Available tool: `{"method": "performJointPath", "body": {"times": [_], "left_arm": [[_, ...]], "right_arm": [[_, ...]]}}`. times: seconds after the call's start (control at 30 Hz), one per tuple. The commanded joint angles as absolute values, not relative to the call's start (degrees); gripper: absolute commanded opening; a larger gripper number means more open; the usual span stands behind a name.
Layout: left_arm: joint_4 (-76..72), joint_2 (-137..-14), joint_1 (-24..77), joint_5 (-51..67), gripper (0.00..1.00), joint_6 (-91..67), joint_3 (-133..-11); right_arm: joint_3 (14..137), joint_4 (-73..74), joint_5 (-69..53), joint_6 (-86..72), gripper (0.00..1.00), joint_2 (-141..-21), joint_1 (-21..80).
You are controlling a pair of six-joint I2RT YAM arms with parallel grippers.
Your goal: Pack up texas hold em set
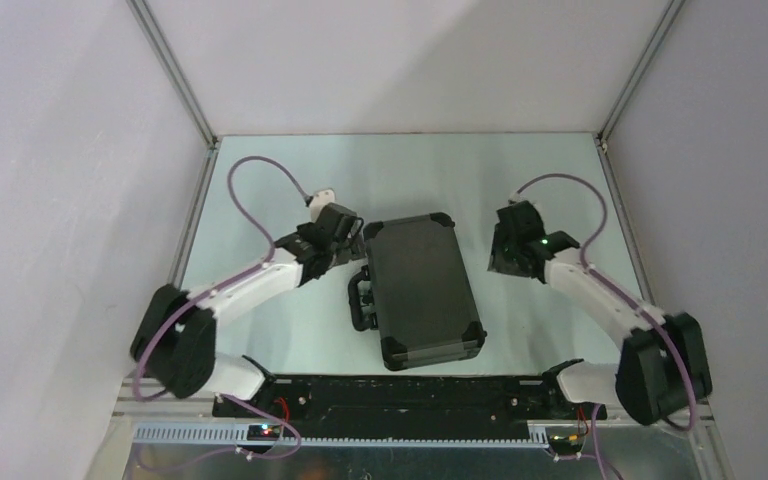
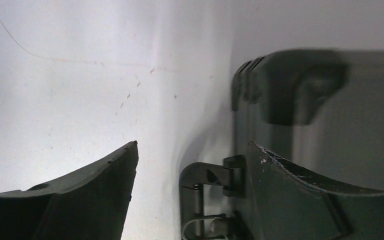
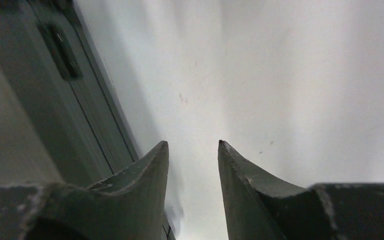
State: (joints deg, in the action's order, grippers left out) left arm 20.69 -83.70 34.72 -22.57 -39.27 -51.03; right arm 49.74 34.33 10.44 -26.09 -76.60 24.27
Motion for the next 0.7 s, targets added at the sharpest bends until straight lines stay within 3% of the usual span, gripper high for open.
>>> {"method": "performJointPath", "body": {"times": [0.0,0.13,0.33,0.53,0.67], "left_arm": [[18.5,-73.6,33.0,-25.7,0.86,-40.8,-49.5],[19.7,-66.8,31.6,-23.3,0.92,-41.6,-45.9],[19.7,-55.5,30.0,-18.1,0.96,-43.5,-38.4],[19.9,-44.4,30.0,-16.5,1.0,-46.0,-30.9],[19.9,-42.6,30.0,-15.9,1.0,-47.6,-26.2]], "right_arm": [[51.4,31.1,14.8,-23.8,0.51,-67.2,21.9],[49.8,26.8,6.4,-22.2,0.66,-59.7,21.8],[48.6,21.4,-2.9,-22.4,0.76,-60.7,22.1],[48.6,17.7,4.9,-22.6,0.99,-60.0,33.3],[48.6,15.2,6.7,-27.0,1.0,-60.6,39.5]]}}
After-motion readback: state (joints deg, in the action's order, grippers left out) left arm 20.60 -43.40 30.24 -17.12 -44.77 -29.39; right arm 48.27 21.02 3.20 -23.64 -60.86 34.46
